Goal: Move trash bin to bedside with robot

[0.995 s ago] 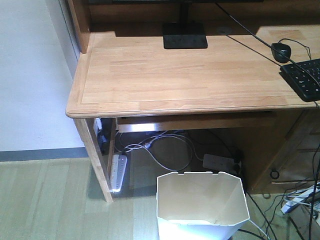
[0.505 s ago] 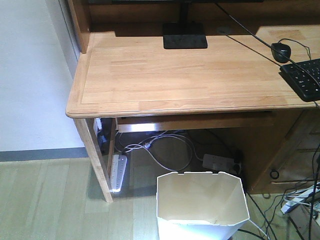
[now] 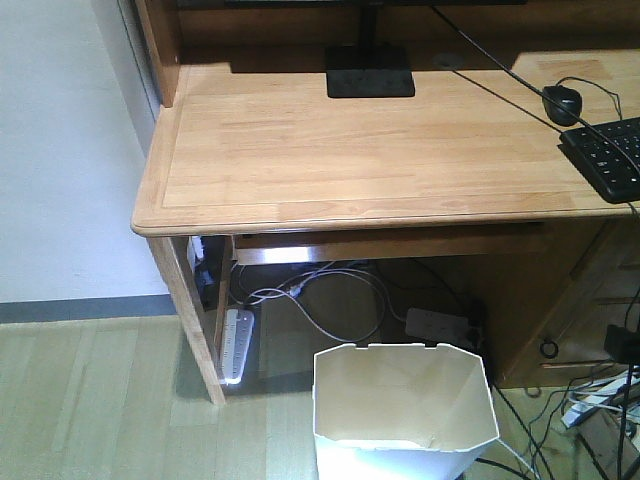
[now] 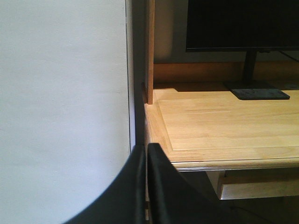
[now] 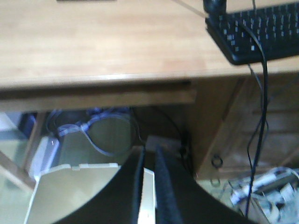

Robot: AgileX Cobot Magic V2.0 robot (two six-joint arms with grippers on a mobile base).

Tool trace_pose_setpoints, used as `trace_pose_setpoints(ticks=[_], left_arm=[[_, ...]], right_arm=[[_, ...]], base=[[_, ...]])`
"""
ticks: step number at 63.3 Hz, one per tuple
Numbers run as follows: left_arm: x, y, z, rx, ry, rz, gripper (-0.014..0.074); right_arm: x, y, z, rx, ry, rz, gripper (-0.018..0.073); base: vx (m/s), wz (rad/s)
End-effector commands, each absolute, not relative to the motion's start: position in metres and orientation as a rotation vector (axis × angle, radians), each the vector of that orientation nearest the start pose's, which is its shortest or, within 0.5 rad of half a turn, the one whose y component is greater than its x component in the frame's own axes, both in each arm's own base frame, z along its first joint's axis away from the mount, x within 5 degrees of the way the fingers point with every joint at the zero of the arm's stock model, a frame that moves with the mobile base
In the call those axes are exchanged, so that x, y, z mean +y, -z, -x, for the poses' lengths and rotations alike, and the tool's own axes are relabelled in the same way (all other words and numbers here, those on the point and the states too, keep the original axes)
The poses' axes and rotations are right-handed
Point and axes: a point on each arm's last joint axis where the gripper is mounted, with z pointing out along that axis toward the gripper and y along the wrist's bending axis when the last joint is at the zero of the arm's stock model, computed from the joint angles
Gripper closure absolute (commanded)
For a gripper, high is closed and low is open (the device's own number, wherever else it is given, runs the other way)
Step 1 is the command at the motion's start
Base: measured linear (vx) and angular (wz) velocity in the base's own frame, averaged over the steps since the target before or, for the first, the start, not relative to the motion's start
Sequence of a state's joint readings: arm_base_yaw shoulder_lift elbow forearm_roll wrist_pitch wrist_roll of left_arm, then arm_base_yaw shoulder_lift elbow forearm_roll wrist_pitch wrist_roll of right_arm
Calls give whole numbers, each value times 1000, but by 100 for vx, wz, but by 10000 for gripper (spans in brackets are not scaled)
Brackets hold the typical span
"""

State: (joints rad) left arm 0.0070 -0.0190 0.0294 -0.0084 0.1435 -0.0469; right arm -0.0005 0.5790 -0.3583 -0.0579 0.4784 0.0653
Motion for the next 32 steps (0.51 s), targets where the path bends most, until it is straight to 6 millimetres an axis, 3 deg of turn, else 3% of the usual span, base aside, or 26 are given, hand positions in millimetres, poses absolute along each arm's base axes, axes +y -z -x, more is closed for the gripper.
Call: trace_pose_setpoints(ticks=[1,17,25,32], left_arm=[[0,-189,-57,1583,55,60,602],[0,-189,-57,1583,55,60,602],[0,-189,-57,1583,55,60,602],[0,-189,-57,1583,55,60,602]], right_arm=[[-4,-257,-119,2166,52,-12,345],[-4,-258,-122,2169,53,-11,-29],[-4,-259,-124,2147,53,-8,-106],[-2,-261,-125,2120,-1,-59,-101]], base=[[0,0],[0,0],[0,0],[0,0]])
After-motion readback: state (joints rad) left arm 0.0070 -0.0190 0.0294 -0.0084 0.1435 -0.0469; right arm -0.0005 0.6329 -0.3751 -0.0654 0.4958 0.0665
